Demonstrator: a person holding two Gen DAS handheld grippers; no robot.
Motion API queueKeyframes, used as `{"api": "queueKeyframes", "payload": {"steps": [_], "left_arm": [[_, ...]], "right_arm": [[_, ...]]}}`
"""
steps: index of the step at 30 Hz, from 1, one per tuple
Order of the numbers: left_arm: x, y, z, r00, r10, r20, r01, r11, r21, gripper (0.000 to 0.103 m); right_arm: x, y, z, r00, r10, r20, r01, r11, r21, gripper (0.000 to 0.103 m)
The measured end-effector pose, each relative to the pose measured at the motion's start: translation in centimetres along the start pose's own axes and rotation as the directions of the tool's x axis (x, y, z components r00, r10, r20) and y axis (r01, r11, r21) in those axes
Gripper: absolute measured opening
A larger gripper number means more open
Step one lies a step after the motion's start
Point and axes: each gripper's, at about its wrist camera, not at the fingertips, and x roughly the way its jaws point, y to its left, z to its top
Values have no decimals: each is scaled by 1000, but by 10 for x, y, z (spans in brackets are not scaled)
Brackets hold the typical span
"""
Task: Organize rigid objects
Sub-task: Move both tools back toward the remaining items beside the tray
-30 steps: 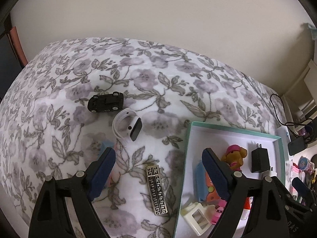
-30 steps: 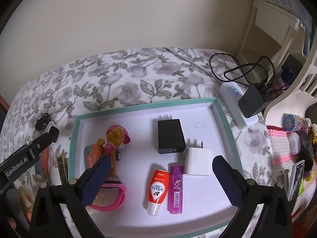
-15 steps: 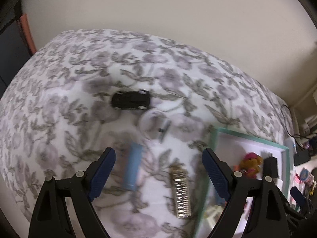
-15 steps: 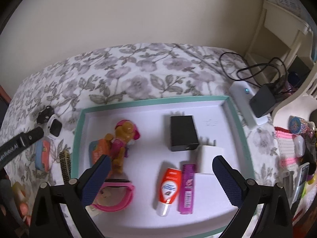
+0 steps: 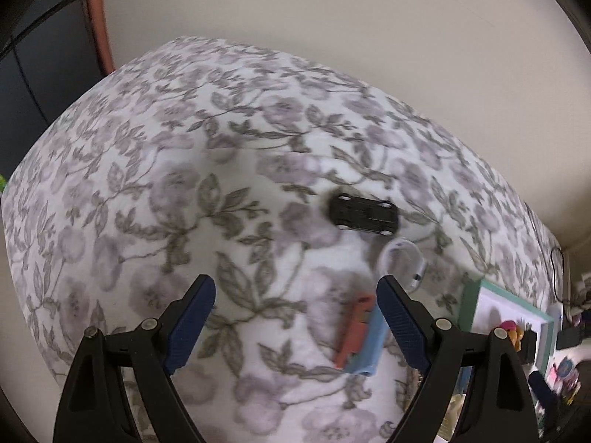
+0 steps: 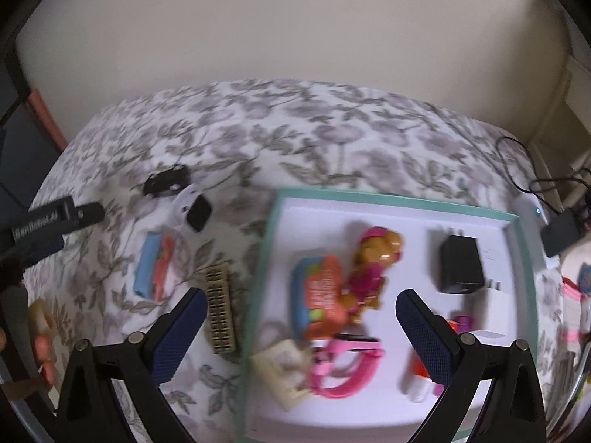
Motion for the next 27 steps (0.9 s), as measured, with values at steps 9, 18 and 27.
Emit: {"api": "queueKeyframes", "payload": {"steps": [9,18,27], "left_arm": [[12,16,2,998,-16,-64,15,1000,-15,89],[25,8,1,988,-72,-138,73,997,-4,89],[34,-12,-7,972,-114,-205,128,990,61,89]], "right_arm": [[13,27,-2,998,60,-5,-60,998,-20,99],[16,30,7,990,138,41,-139,990,10,79],[31,54,-1,984,181,-9,-181,981,-68,77]]}}
